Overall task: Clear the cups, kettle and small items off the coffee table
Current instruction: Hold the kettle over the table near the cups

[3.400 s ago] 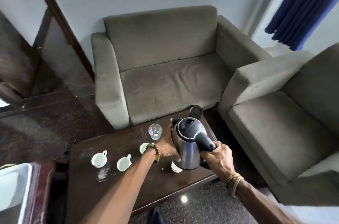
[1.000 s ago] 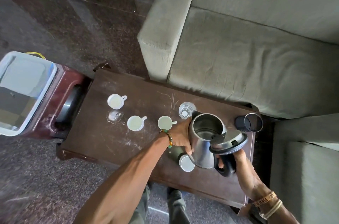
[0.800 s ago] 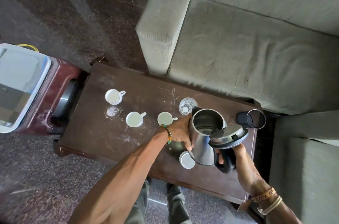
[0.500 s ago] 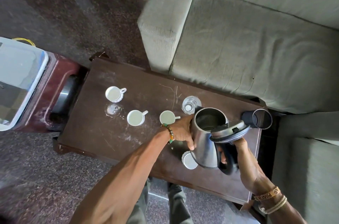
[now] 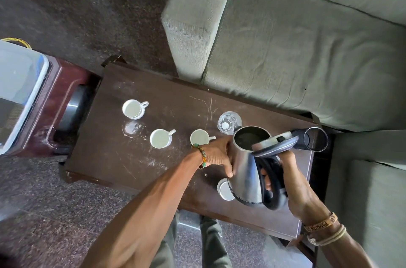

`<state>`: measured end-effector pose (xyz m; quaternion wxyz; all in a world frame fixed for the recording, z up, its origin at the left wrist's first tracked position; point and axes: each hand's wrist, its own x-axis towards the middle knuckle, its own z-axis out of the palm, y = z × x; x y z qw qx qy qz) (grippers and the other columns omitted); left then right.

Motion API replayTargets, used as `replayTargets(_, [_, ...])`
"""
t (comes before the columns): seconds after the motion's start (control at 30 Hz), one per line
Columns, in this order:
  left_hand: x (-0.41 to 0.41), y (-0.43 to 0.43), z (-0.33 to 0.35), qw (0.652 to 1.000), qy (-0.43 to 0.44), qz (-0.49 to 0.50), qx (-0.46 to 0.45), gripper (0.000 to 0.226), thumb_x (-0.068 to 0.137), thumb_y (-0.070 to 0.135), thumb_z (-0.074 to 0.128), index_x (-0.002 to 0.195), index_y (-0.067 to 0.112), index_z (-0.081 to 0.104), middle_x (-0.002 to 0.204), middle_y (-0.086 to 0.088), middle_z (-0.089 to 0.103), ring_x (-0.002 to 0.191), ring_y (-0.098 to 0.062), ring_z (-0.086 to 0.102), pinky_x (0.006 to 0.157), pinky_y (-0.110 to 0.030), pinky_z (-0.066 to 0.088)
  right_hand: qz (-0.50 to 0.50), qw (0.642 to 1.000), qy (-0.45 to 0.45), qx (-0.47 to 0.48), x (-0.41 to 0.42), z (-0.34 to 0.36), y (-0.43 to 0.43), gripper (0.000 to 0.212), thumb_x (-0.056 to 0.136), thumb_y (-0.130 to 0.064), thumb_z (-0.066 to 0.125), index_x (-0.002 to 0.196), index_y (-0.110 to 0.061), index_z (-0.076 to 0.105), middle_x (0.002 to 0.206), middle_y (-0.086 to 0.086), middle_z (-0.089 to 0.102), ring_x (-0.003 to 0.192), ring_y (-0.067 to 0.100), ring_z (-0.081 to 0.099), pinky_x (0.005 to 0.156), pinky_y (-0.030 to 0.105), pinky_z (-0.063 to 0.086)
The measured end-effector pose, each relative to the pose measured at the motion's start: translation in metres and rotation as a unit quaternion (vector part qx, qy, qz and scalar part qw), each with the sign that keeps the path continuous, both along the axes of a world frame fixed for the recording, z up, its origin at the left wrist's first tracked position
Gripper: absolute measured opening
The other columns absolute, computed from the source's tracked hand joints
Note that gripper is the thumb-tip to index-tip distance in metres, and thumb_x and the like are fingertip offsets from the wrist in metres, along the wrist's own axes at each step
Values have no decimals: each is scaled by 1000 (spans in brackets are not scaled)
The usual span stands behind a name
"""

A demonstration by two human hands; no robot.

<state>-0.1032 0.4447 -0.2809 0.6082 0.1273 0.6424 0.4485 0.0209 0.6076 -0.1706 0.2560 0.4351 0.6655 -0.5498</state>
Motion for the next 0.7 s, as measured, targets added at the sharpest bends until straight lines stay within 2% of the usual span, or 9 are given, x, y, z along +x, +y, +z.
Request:
replayTargets(0.1, [1, -1, -3, 1000, -28, 3, -2, 79, 35, -5, 82, 106, 20, 58, 102, -15, 69, 94, -29, 68, 73, -45, 60, -6, 1000, 0, -3, -4, 0, 0, 105, 54, -103, 36, 72, -4, 64, 68, 16, 66, 62, 23, 58, 77, 48, 45])
replayTargets(0.17, [2, -2, -6, 998, -54, 11, -1, 74, 37, -9, 80, 103, 16, 57, 97, -27, 65, 81, -29, 68, 64, -38, 59, -14, 1000, 0, -11, -6, 1, -2, 98, 53, -104, 37, 66, -11, 65, 65, 13, 64, 59, 21, 56, 72, 43, 43])
replayTargets(0.27, [3, -3, -10, 997, -78, 16, -6, 74, 41, -15, 78, 106, 13, 56, 100, -37, 57, 81, -32, 66, 65, -35, 57, -28, 999, -1, -20, -8, 1, -4, 94, 50, -104, 39, 65, -15, 68, 64, 12, 64, 57, 21, 56, 69, 40, 44])
replayTargets(0.4, [4, -3, -13, 996, -93, 19, -2, 74, 40, -14, 78, 103, 20, 59, 96, -28, 60, 78, -31, 64, 65, -35, 57, -34, 999, -10, -23, -7, 0, -3, 95, 46, -104, 40, 64, -15, 70, 62, 10, 64, 56, 19, 57, 66, 37, 44])
replayTargets(0.5, [5, -3, -15, 995, -95, 22, -1, 73, 39, -12, 79, 97, 28, 60, 94, -29, 60, 78, -28, 65, 66, -34, 57, -35, 999, -18, -25, -9, -1, -3, 94, 44, -103, 42, 63, -15, 70, 61, 10, 64, 55, 18, 57, 65, 36, 44])
replayTargets(0.6, [4, -4, -14, 994, -106, 25, -8, 70, 39, -12, 79, 93, 29, 61, 85, -16, 60, 73, -24, 66, 66, -34, 57, -34, 999, -23, -28, -11, -2, -2, 93, 44, -102, 44, 63, -15, 70, 62, 11, 64, 54, 19, 57, 66, 37, 43])
replayTargets(0.7, [1, -5, -10, 992, -121, 16, -12, 68, 43, -15, 77, 97, 23, 62, 81, -14, 61, 70, -24, 68, 66, -34, 58, -35, 999, -23, -30, -14, -3, -1, 97, 42, -105, 42, 63, -14, 69, 61, 12, 63, 54, 20, 57, 66, 37, 45])
